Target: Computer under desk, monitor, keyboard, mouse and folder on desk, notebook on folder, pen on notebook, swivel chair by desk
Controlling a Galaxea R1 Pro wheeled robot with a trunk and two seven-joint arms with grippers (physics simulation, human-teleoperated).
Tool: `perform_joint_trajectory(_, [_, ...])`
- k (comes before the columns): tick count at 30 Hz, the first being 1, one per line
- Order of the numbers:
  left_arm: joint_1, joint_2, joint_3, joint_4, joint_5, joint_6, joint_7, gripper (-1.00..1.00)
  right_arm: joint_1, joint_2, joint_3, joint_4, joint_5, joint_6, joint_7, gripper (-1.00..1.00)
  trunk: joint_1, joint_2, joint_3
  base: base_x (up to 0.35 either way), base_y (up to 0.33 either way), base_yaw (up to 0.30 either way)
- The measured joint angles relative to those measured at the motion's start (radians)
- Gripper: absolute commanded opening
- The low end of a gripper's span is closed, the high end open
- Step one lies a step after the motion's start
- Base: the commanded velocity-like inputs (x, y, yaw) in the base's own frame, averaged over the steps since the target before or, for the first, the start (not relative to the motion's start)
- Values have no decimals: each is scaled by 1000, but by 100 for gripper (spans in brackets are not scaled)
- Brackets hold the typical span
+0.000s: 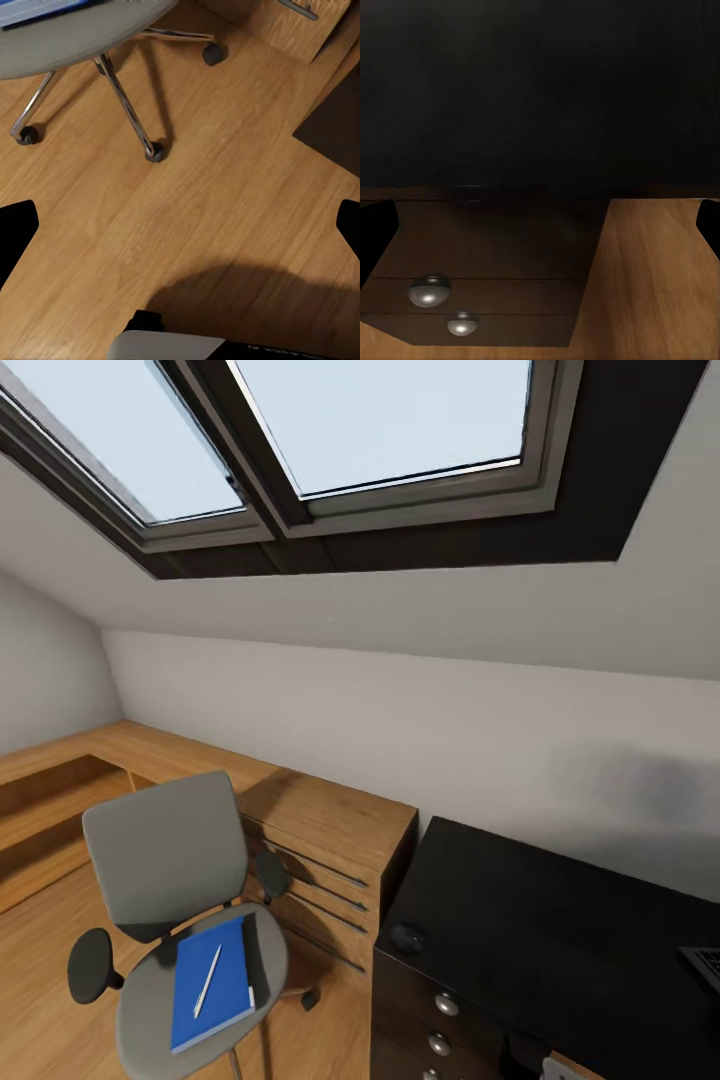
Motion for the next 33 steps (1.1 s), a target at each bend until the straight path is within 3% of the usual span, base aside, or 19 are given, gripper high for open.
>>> perform_joint_trajectory(8, [0, -2, 1, 0, -2, -12, 6, 100, 0, 0, 0, 0, 0, -1, 0, 100, 0, 0, 0, 0, 0, -144])
perform_joint_trajectory(33, [0, -3, -2, 0, -3, -59, 6, 100, 0, -1, 11, 38, 1, -1, 1, 100, 0, 0, 0, 0, 0, -260])
